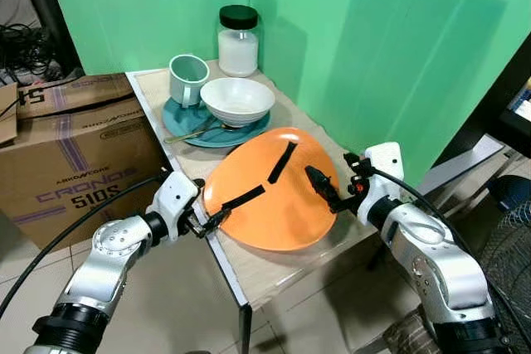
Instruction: Setting the table
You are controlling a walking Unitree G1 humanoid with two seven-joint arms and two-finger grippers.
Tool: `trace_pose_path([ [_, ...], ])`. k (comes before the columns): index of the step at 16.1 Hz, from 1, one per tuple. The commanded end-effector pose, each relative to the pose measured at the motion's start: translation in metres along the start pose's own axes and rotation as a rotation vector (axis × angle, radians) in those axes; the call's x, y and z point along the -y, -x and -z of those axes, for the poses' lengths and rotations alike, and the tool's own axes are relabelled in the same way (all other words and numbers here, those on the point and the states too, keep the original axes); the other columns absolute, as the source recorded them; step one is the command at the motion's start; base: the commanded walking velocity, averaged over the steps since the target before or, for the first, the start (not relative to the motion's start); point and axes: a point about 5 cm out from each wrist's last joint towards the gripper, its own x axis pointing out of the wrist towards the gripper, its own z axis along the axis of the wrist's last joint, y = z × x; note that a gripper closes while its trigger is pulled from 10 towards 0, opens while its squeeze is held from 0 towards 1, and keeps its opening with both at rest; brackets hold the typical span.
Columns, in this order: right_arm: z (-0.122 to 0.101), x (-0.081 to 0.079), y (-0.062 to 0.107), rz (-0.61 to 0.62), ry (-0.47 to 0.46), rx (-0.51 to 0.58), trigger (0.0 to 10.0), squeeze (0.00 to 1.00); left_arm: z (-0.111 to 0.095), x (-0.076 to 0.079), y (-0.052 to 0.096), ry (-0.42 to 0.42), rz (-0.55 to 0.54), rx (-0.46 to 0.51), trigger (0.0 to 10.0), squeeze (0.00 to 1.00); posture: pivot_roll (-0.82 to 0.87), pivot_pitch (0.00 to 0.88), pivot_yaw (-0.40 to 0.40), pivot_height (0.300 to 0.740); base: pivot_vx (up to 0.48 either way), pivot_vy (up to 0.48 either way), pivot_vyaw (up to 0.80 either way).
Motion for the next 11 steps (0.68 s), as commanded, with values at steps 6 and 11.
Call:
trace_pose_path([
  [6, 0.004, 0.024, 0.001, -0.033, -0.203, -0.167, 10.0, 0.00, 0.018, 0.006, 0.002, 0.008, 0.024, -0.081, 10.0, 0.00, 0.14, 0.000, -0.055, 0.740, 0.000, 0.000, 0.00],
  [11, -0.001, 0.012, 0.004, -0.187, -0.403, -0.292, 9.2, 0.00, 0.019, 0.006, 0.003, 0.000, 0.025, -0.085, 10.0, 0.00, 0.15, 0.000, -0.055, 0.740, 0.000, 0.000, 0.00],
])
